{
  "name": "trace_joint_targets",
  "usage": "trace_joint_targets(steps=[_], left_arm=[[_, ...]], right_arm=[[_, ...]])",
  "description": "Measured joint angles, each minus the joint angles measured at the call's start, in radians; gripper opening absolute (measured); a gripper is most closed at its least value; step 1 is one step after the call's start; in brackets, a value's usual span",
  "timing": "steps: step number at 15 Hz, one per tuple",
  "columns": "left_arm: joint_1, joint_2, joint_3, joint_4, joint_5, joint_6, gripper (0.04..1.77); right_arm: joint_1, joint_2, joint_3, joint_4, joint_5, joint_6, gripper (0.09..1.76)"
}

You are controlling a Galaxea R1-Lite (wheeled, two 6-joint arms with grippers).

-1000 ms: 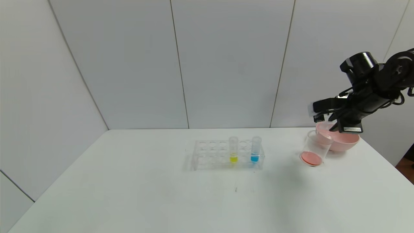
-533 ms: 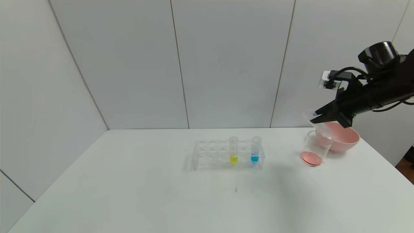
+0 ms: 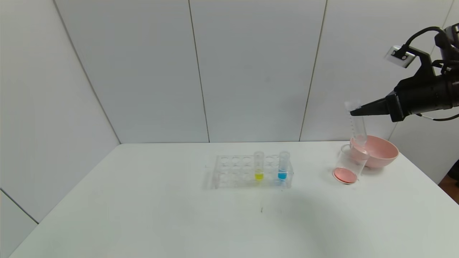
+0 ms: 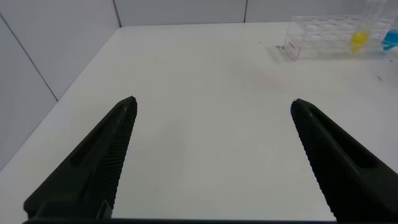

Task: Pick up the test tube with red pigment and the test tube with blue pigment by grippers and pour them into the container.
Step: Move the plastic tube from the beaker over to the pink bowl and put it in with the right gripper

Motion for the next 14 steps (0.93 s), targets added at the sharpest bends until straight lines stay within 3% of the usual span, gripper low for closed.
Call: trace_joint_targets(steps=[3, 6, 9, 11, 14], left_arm=[[0.0, 0.0, 0.0, 0.0, 0.0, 0.0, 1.76], [0.0, 0.0, 0.0, 0.0, 0.0, 0.0, 1.76], [0.0, 0.0, 0.0, 0.0, 0.0, 0.0, 1.76], [0.0, 0.0, 0.0, 0.0, 0.0, 0.0, 1.76], [0.0, 0.0, 0.0, 0.0, 0.0, 0.0, 1.76]], right_arm=[[-0.002, -0.072, 0.268, -0.47, -0.021, 0.188, 0.5], [0.0, -0.126, 0.549, -0.912, -0.17, 0.338, 0.5], [-0.041, -0.149, 0.701, -1.015, -0.264, 0.389, 0.5], [-0.072, -0.156, 0.757, -1.037, -0.269, 0.393, 0.5], [-0.089, -0.156, 0.833, -1.21, -0.261, 0.395, 0.5]])
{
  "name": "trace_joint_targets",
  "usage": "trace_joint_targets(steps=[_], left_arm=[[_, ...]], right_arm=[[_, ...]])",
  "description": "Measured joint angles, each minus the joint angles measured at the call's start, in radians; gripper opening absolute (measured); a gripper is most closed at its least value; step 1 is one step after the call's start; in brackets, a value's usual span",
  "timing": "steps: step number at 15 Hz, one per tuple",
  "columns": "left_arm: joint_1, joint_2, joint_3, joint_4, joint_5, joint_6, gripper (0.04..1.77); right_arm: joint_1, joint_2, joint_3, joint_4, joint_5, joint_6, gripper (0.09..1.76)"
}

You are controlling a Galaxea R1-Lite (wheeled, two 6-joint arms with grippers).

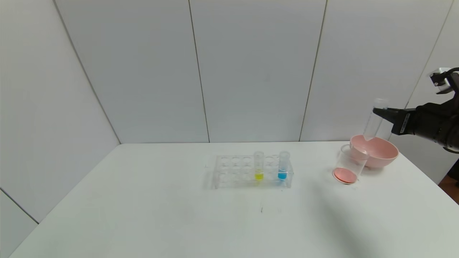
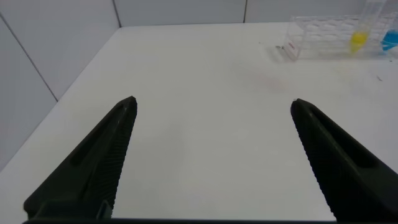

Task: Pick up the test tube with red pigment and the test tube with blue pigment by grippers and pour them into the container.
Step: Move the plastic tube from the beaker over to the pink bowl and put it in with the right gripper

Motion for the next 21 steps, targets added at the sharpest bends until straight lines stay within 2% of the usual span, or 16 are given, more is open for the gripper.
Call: trace_joint_targets(steps=[2, 8, 12, 18, 21], left_arm=[[0.0, 0.0, 0.0, 0.0, 0.0, 0.0, 1.76], [0.0, 0.0, 0.0, 0.0, 0.0, 0.0, 1.76], [0.0, 0.0, 0.0, 0.0, 0.0, 0.0, 1.76], [0.0, 0.0, 0.0, 0.0, 0.0, 0.0, 1.76], [0.0, 0.0, 0.0, 0.0, 0.0, 0.0, 1.76]], right_arm=[[-0.003, 0.016, 0.042, -0.115, 0.008, 0.001, 0.5], [-0.02, 0.061, 0.068, -0.129, 0.007, 0.003, 0.5], [-0.078, 0.137, 0.02, -0.13, 0.007, 0.004, 0.5], [-0.153, 0.299, -0.115, -0.144, -0.003, 0.003, 0.5], [-0.177, 0.385, -0.161, -0.216, -0.004, -0.003, 0.5]])
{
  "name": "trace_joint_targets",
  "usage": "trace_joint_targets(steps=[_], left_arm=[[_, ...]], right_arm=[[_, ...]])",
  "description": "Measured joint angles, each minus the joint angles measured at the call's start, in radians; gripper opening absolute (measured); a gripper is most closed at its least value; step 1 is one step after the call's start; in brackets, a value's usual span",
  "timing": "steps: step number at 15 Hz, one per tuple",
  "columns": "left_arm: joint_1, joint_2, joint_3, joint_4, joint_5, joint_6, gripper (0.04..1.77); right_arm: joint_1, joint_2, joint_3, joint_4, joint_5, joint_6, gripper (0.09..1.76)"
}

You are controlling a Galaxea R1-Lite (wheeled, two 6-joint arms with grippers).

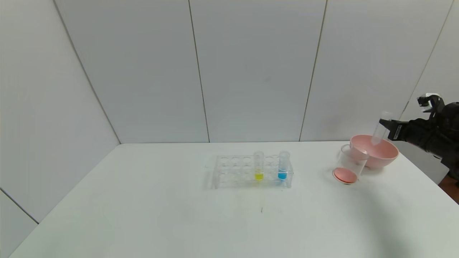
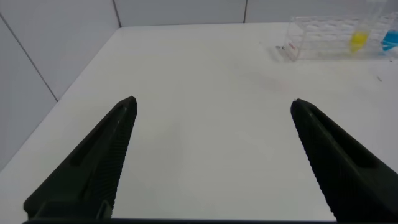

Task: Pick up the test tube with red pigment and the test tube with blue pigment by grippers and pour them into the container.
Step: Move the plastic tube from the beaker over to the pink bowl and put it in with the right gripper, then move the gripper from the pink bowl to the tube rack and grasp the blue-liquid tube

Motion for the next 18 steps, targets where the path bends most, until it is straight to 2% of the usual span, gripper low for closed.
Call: trace_joint_targets(steps=[8, 9, 11, 14, 18], left_arm=[[0.0, 0.0, 0.0, 0.0, 0.0, 0.0, 1.76], [0.0, 0.0, 0.0, 0.0, 0.0, 0.0, 1.76], [0.0, 0.0, 0.0, 0.0, 0.0, 0.0, 1.76], [0.0, 0.0, 0.0, 0.0, 0.0, 0.0, 1.76], [0.0, 0.0, 0.0, 0.0, 0.0, 0.0, 1.76]], right_arm=[[-0.01, 0.101, -0.049, -0.023, 0.003, -0.001, 0.5], [-0.01, 0.103, -0.049, -0.024, 0.004, 0.0, 0.56], [-0.004, 0.103, -0.048, -0.026, 0.001, 0.0, 0.83], [0.003, 0.094, -0.039, -0.028, 0.001, -0.003, 1.11], [0.016, 0.071, -0.01, -0.029, 0.001, -0.022, 1.35]])
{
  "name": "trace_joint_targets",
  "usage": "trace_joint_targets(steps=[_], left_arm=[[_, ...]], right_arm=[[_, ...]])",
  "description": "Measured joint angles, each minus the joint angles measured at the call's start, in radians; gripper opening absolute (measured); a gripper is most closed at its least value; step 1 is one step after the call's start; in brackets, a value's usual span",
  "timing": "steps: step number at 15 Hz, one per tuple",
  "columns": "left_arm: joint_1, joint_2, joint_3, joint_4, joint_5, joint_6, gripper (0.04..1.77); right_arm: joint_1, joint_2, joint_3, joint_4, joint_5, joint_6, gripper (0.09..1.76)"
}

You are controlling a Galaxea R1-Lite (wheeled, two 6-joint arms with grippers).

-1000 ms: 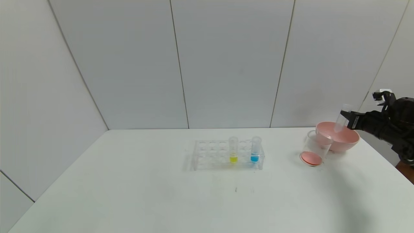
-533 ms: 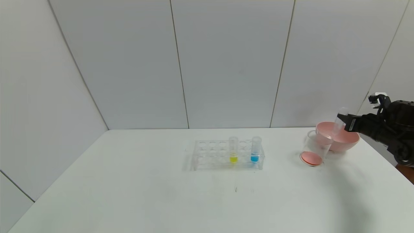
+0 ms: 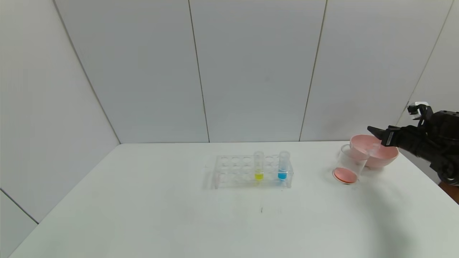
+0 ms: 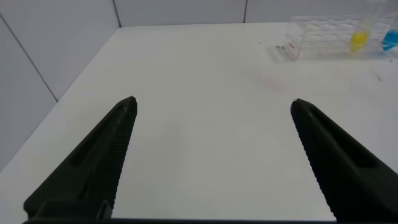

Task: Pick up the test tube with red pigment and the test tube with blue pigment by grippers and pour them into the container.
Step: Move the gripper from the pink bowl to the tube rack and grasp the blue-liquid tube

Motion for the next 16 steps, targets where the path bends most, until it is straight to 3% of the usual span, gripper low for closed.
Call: trace_joint_targets(steps=[4, 8, 12, 16], left_arm=[[0.0, 0.0, 0.0, 0.0, 0.0, 0.0, 1.76], [0.0, 0.0, 0.0, 0.0, 0.0, 0.0, 1.76], [0.0, 0.0, 0.0, 0.0, 0.0, 0.0, 1.76], [0.0, 0.0, 0.0, 0.0, 0.0, 0.0, 1.76]], right_arm=[[0.059, -0.073, 0.116, -0.001, -0.013, -0.004, 1.49], [0.176, -0.21, 0.301, -0.005, -0.134, 0.012, 1.58], [0.361, -0.354, 0.474, -0.091, -0.323, 0.082, 1.63], [0.582, -0.397, 0.577, -0.16, -0.561, 0.113, 1.66]])
